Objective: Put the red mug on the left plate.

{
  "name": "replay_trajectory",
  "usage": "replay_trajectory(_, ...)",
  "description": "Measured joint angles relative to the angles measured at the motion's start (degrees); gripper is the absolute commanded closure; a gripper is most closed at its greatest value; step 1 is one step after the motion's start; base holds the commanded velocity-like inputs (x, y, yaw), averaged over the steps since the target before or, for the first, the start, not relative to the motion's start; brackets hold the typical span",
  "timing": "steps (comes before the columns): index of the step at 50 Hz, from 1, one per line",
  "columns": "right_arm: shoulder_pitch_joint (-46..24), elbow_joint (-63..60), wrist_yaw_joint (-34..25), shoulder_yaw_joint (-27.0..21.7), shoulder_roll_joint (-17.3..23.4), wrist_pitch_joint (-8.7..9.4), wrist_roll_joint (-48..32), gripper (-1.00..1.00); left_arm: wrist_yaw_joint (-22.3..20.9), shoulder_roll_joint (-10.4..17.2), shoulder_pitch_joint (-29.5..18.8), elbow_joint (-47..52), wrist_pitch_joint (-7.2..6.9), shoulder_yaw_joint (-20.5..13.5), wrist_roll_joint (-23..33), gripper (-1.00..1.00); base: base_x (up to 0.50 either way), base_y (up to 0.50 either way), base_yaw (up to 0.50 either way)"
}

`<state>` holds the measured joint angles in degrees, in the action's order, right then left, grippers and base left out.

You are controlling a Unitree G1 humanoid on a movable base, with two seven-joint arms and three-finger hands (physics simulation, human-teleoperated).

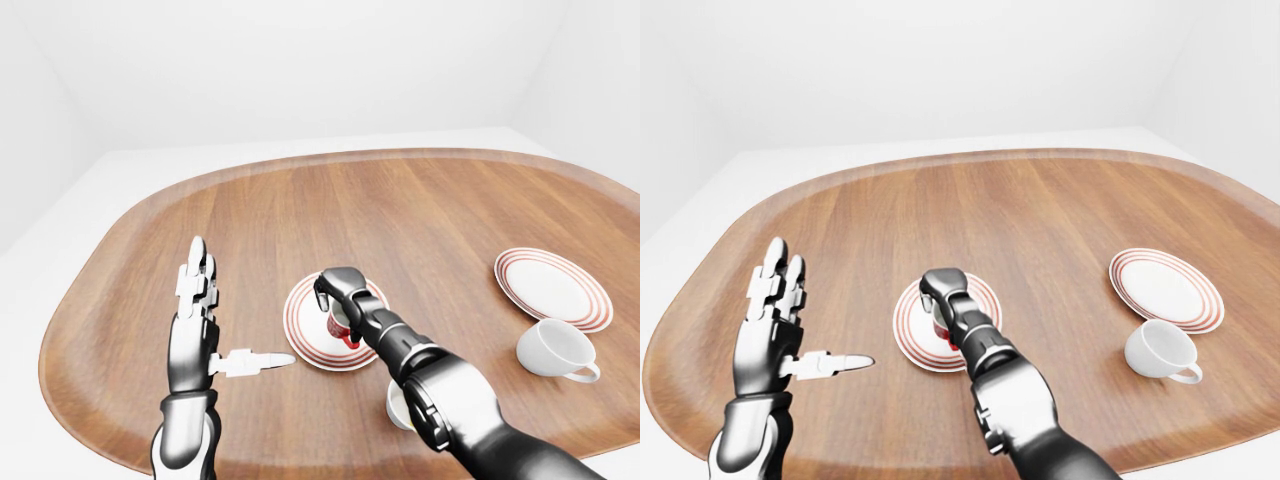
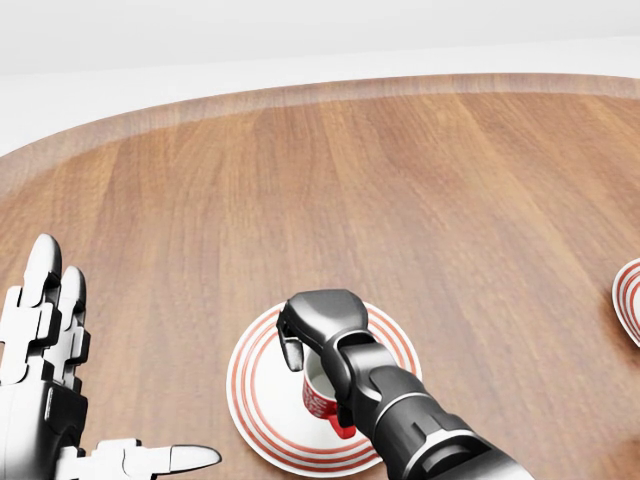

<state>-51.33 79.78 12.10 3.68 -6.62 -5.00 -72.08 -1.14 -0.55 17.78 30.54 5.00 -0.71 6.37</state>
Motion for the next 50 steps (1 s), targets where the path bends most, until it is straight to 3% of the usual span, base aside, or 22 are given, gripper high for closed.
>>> replay_trajectory(25, 1.16, 0.26, 1.58, 0.16, -0.34, 0.0, -4.42, 1.0, -0.11, -0.02, 0.01, -0.12, 0.0, -0.22, -0.36, -1.0, 0.0, 0.0, 0.0)
replay_trajectory(26, 1.19, 0.27, 1.58, 0.13, -0.37, 0.0, -4.52, -0.56, -0.12, -0.02, 0.01, -0.11, 0.0, -0.24, -0.38, -1.0, 0.0, 0.0, 0.0)
replay_trajectory(27, 1.2, 0.3, 1.63, 0.02, -0.4, 0.0, -4.4, -1.0, -0.13, -0.03, 0.0, -0.12, 0.0, -0.27, -0.4, -1.0, 0.0, 0.0, 0.0)
replay_trajectory(50, 1.4, 0.42, 1.51, -0.42, -0.56, 0.0, -4.57, -1.0, -0.24, -0.11, -0.19, -0.23, 0.0, -0.6, -0.55, -1.0, 0.0, 0.0, 0.0)
